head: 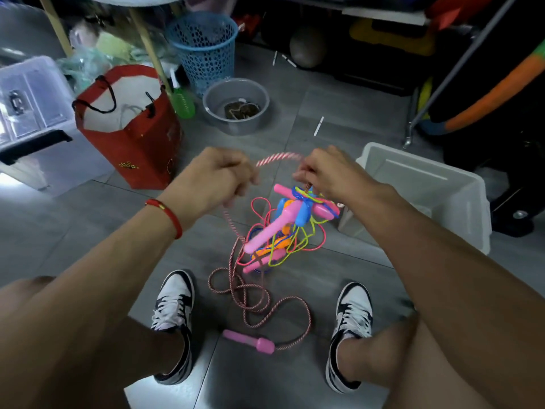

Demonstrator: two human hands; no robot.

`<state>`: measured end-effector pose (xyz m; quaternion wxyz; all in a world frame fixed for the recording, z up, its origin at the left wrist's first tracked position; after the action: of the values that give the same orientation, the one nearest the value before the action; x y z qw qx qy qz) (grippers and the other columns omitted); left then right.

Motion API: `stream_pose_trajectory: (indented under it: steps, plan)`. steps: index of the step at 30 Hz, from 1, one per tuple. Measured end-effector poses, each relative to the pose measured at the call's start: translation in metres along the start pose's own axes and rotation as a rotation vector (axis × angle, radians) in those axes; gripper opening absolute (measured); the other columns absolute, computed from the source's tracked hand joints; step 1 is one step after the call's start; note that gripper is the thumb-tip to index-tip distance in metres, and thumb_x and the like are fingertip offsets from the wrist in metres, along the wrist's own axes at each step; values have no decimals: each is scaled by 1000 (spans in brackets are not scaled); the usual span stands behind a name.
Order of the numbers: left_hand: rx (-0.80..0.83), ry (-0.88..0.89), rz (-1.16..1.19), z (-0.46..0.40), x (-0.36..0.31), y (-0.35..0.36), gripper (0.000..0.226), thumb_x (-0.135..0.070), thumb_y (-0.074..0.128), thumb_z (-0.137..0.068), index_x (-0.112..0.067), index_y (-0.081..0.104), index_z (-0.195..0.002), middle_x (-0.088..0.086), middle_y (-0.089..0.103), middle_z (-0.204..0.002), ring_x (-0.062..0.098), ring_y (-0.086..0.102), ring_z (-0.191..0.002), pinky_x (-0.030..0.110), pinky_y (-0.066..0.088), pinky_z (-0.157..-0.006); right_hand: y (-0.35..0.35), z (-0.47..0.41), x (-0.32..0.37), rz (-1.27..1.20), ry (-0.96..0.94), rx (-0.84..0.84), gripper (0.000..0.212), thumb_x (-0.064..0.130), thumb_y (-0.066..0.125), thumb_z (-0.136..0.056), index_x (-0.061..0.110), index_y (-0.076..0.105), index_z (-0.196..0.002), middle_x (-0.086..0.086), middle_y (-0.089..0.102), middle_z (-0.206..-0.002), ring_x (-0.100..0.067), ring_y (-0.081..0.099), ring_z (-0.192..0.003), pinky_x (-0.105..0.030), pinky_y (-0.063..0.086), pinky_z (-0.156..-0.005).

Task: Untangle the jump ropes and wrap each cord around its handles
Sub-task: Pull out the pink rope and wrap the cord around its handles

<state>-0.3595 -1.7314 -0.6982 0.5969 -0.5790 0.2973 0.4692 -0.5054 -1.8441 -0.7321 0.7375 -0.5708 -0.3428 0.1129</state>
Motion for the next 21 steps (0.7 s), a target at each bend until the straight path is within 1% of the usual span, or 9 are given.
stream_pose_trajectory:
  steps: [2,4,7,10,13,15,16,18,21]
  plan:
    - [11,-150,-229,-6,31,-3,14,-13,59,-90,-10,68,-79,6,60,-62,21,49,-56,29,42,-58,-5,0,-1,-44,40,-14,30,33,67,-93,9,75,-78,-5,70,-60,-10,70,-61,-29,51,-59]
    - [126,-192,-352,-8,47,15,16,-25,66,-84,-10,66,-80,11,64,-69,22,52,-62,30,43,-60,-3,0,-1,-101,74,3,33,32,69,-92,10,73,-69,-2,68,-54,-2,63,-46,-22,46,-52]
    - [221,-155,-478,-6,55,48,26,-39,76,-79,-20,64,-92,3,67,-83,22,62,-79,29,49,-72,-2,1,9,-218,72,15,30,29,71,-92,10,72,-69,-6,70,-57,-8,66,-47,-25,55,-55]
    - [261,-60,-549,-1,47,69,51,-57,71,-70,-29,65,-112,-3,68,-104,21,65,-98,34,51,-89,-3,0,9,-315,102,3,30,28,70,-92,7,73,-71,-8,71,-57,-18,70,-50,-33,61,-59]
    - [313,-5,-454,4,35,82,61,-71,71,-64,-31,64,-110,-8,68,-102,19,64,-96,34,51,-89,2,1,1,-501,173,6,33,27,70,-92,2,71,-70,-14,71,-61,-28,72,-56,-46,63,-61]
    - [247,5,-552,5,33,83,75,-86,63,-54,-30,62,-104,-8,65,-98,21,62,-90,34,51,-82,5,2,2,-582,190,29,33,23,71,-92,1,69,-67,-16,71,-62,-30,72,-57,-45,63,-60]
    - [185,-3,-639,5,33,82,75,-87,62,-53,-29,61,-101,-7,64,-96,23,62,-87,33,51,-77,8,2,3,-611,194,40,33,23,71,-92,0,69,-68,-18,71,-63,-30,72,-57,-42,63,-59]
    - [52,17,-764,3,36,80,62,-75,68,-62,-25,58,-96,-2,63,-94,29,61,-86,32,44,-67,10,3,5,-643,202,52,33,22,72,-91,-4,69,-72,-22,71,-67,-30,71,-57,-37,62,-56]
    - [37,56,-656,2,36,78,33,-48,70,-81,-18,56,-89,7,65,-87,34,61,-82,32,40,-63,7,2,0,-649,208,35,31,21,71,-92,-2,69,-71,-22,72,-68,-26,69,-53,-32,59,-52]
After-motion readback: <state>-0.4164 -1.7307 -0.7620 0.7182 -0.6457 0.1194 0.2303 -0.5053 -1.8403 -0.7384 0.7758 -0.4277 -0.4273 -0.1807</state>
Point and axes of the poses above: each hand's wrist, its own z-axis away from the middle knuckle, its own y-axis out of the palm, x = y × z, the point moved 10 cm from there along -z, towards the middle knuckle
